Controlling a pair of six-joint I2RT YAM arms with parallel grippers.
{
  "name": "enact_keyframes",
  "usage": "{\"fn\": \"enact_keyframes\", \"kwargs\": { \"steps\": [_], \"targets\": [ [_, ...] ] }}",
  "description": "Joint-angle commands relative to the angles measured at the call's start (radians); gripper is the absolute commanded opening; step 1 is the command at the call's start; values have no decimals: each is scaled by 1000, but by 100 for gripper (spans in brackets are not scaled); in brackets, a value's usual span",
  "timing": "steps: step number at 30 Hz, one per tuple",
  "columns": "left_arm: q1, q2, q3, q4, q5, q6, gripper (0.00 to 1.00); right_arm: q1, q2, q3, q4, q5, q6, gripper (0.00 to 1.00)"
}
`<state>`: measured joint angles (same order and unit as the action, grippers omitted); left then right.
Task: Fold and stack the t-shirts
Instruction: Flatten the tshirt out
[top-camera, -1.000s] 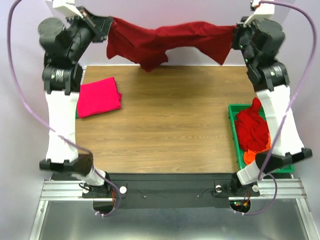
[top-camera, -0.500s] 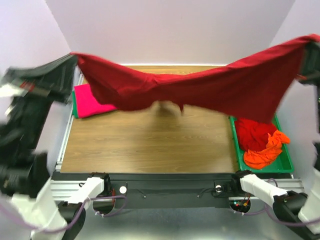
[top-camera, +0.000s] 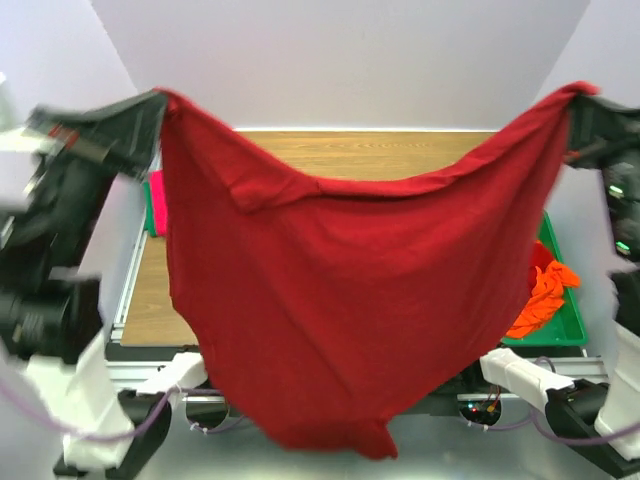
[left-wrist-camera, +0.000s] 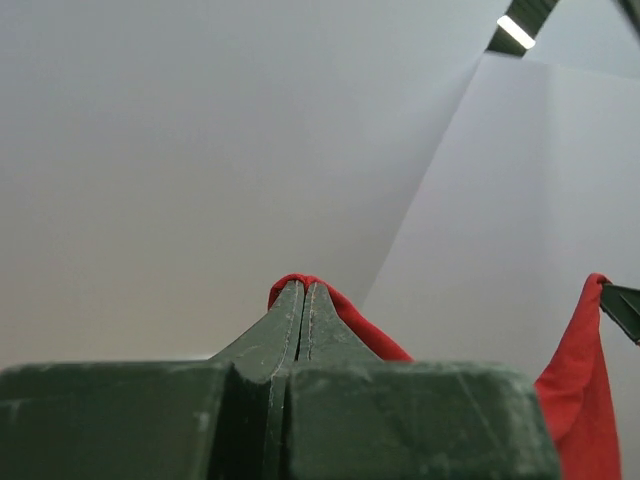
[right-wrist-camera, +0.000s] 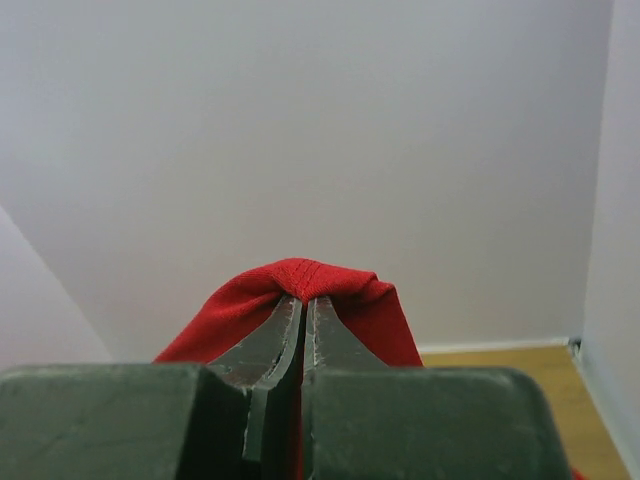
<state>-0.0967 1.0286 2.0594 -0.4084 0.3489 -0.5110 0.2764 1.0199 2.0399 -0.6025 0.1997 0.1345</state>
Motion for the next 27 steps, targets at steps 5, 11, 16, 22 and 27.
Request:
{"fn": "enact_keyframes", "kwargs": {
  "steps": [5,11,16,22,27],
  "targets": [
    [-1,348,-102,-6,15,54,0,4,150,-279,-3,119,148,0],
    [2,858,121,-81,10,170,0,-49,454,-389,147,156,103,0],
    [9,1309,643,26,13,28,99,-196,891,-167,166,90,192,36],
    [8,1055,201,342,12,25,99,-197,929,-70,118,41,140,100],
    [-32,923,0,219,9,168,99,-195,815,-220,122,-69,102,99]
  ]
}}
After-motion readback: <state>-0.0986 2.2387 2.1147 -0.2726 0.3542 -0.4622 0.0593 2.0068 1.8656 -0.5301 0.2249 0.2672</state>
